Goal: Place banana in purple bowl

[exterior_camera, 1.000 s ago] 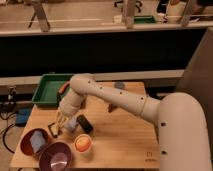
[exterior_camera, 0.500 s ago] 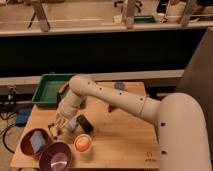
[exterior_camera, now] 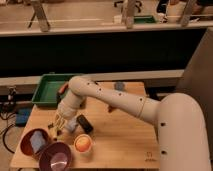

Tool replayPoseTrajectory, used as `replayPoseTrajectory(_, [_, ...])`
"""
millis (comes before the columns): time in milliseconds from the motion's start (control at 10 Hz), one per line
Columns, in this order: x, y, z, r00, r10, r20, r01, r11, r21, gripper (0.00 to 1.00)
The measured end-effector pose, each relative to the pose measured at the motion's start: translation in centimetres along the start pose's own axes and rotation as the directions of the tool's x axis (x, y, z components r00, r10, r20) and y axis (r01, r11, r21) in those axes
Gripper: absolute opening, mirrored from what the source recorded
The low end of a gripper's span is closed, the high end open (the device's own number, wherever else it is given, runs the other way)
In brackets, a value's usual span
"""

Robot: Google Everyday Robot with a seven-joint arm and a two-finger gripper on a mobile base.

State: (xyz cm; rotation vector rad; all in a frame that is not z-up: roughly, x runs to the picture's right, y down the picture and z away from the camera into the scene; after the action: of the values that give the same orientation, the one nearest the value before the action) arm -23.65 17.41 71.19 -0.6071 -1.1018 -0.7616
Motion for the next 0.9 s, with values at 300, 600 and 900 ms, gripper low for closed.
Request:
replayPoseTrajectory(300, [-0.23,0.09,0.24,1.0,-0.017,0.007,0.017,1.0,-0.003,0.01])
replayPoseTrajectory(600, [-0.41,0.29,0.36,0.999,-0.03,0.016,0.03,1.0,-0.002,0.01])
replayPoseTrajectory(900, [-0.55,0.67,0.71,0.998,-0.049,0.028,0.05,0.999,-0.002,0.01])
